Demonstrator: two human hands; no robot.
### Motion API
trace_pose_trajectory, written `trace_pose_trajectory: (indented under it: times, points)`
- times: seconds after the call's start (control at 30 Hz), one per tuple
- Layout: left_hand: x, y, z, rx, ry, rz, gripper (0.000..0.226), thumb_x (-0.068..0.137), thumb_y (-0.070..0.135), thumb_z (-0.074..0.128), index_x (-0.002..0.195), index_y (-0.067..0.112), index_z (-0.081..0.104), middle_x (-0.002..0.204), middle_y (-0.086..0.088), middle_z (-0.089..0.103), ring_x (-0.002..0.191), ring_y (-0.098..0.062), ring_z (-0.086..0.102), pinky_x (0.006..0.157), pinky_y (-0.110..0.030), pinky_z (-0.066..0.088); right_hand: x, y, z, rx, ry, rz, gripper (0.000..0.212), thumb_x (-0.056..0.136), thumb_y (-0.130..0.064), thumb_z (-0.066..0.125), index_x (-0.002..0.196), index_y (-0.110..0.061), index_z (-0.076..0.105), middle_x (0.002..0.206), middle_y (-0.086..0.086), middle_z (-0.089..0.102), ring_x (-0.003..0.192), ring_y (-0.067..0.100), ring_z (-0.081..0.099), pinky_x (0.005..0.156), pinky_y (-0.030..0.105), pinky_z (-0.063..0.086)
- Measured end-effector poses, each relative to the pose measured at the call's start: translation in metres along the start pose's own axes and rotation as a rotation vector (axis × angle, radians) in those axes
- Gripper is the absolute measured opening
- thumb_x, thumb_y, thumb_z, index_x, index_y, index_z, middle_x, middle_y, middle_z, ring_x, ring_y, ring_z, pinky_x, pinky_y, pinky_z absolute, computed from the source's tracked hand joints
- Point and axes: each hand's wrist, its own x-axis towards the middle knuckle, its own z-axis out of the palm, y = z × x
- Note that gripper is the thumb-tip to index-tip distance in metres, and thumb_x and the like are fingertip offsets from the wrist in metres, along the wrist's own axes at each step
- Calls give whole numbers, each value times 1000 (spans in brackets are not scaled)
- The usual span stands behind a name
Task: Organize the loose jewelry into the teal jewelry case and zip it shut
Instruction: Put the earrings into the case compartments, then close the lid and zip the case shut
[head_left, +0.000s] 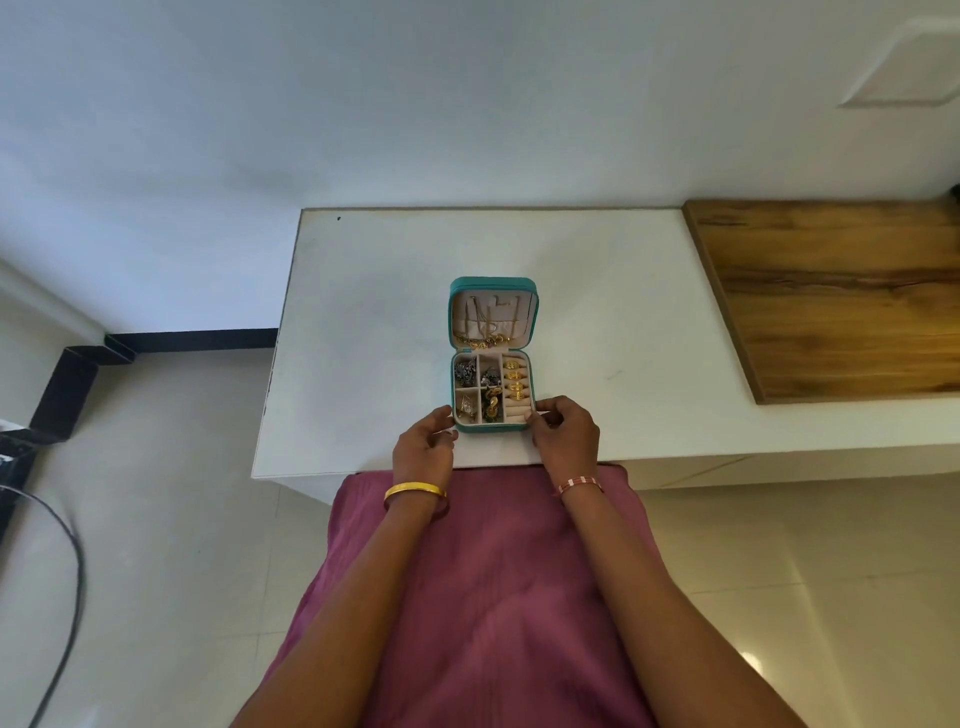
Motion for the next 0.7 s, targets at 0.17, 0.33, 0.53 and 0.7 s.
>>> trace_pose_trajectory:
  times: [0.17, 0.33, 0.53, 0.7]
  points:
    - [-2, -5, 0, 138, 22, 21, 37, 88, 1, 45, 123, 9, 54, 125, -13, 59, 113, -25, 57, 103, -41, 42, 0, -1, -8, -32, -15, -4, 20, 83, -13, 64, 101, -2, 65, 95, 16, 69, 75, 16, 56, 69, 20, 41]
    - [1, -4, 1, 95, 90, 19, 33, 89, 4, 47, 121, 8, 55, 119, -15, 63, 106, -27, 60, 101, -43, 44, 18, -26, -28, 12, 90, -97, 21, 85, -13, 62, 102, -2, 64, 96, 17, 68, 77, 14, 54, 69, 19, 38]
    - [5, 1, 6, 187, 158, 59, 31, 88, 11, 55, 118, 6, 58, 117, -16, 64, 106, -28, 60, 98, -33, 42, 60, -69, -30, 68, 40, -205, 36, 89, -18, 57, 123, -6, 54, 114, 17, 63, 100, 25, 60, 75, 18, 42]
    - [8, 2, 8, 178, 130, 65, 29, 85, 10, 59, 114, 8, 61, 110, -15, 67, 100, -25, 62, 89, -23, 41, 83, -73, -19, 41, -103, -265, 32, 93, -15, 48, 123, -6, 55, 112, 16, 64, 96, 23, 59, 71, 8, 48]
